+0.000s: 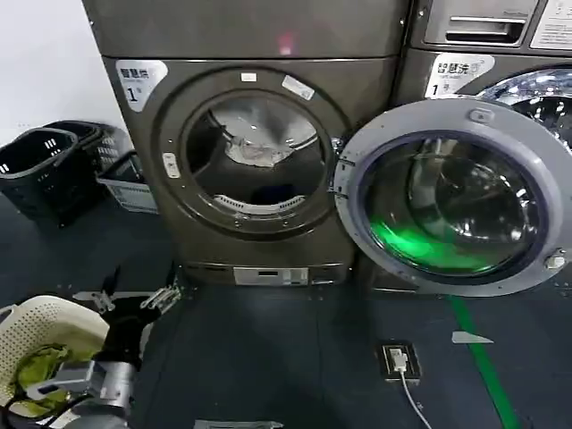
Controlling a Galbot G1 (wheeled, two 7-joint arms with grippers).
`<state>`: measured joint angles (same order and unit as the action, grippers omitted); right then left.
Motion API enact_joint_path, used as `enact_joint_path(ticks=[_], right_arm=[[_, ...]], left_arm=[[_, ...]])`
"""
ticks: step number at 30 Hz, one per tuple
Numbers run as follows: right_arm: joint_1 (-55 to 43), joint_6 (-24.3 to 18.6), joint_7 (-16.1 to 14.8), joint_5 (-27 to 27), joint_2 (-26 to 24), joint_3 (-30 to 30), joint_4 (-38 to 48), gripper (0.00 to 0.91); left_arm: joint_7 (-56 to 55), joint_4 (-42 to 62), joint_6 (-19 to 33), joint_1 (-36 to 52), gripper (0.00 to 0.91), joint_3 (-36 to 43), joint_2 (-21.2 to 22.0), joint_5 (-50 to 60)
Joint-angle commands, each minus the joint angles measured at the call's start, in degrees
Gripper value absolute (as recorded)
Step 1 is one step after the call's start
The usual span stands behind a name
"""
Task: Grasp the clothes from the dryer.
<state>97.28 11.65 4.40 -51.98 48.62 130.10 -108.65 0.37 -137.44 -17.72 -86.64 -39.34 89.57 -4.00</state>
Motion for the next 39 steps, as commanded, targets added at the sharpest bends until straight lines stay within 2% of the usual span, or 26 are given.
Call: enact_joint_path(ticks=[1, 14, 39], right_arm=[[0.0, -1.0, 0.1, -0.2, 0.0, 0.0, 0.2, 0.907], [0.4, -1.2, -1.0, -0.2, 0.1, 0.3, -0.3, 0.907], [0.8, -4.4, -2.8, -0.2, 0.8, -0.2, -1.2, 0.907]], left_arm=[[0.1, 0.1, 0.1, -0.1, 0.907, 0.3, 0.3, 0.2], [0.4, 0.2, 0.1, 0.4, 0.907, 0.5, -0.2, 0.0], [2.2, 2.3, -0.2, 2.3, 0.907, 1.6, -1.4, -0.1]])
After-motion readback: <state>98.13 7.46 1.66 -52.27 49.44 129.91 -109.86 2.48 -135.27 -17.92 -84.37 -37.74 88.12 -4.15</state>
